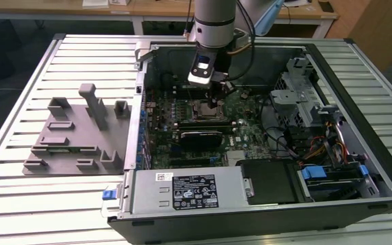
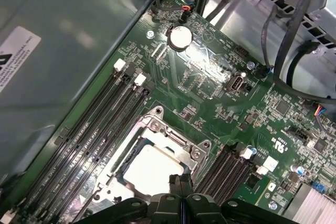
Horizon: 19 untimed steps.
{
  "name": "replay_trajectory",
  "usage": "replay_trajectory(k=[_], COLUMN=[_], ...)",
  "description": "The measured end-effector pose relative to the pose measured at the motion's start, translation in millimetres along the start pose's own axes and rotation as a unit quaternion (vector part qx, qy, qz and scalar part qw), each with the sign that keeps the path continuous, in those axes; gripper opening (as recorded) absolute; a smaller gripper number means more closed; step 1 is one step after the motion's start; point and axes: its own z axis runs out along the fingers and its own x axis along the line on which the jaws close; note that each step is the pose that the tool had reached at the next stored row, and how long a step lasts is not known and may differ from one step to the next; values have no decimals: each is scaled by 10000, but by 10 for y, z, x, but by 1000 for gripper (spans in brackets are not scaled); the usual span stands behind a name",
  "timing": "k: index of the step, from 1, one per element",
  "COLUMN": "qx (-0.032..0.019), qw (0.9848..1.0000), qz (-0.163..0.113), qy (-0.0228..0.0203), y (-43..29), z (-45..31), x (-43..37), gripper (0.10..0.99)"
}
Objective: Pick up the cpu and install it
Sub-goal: 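Close the cpu cover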
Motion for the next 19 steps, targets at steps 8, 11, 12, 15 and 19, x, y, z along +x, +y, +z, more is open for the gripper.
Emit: replay_trajectory(k=[8,11,12,15,19], qx=[-7,-11,-12,-14,-19], qw=[9998,9995,9994,9991,9986], qz=[-217,-303,-331,-413,-525], qy=[-29,-40,-44,-55,-68], y=[0,0,0,0,0], z=[0,0,0,0,0], x=[0,0,0,0,0], gripper=[106,106,106,106,106])
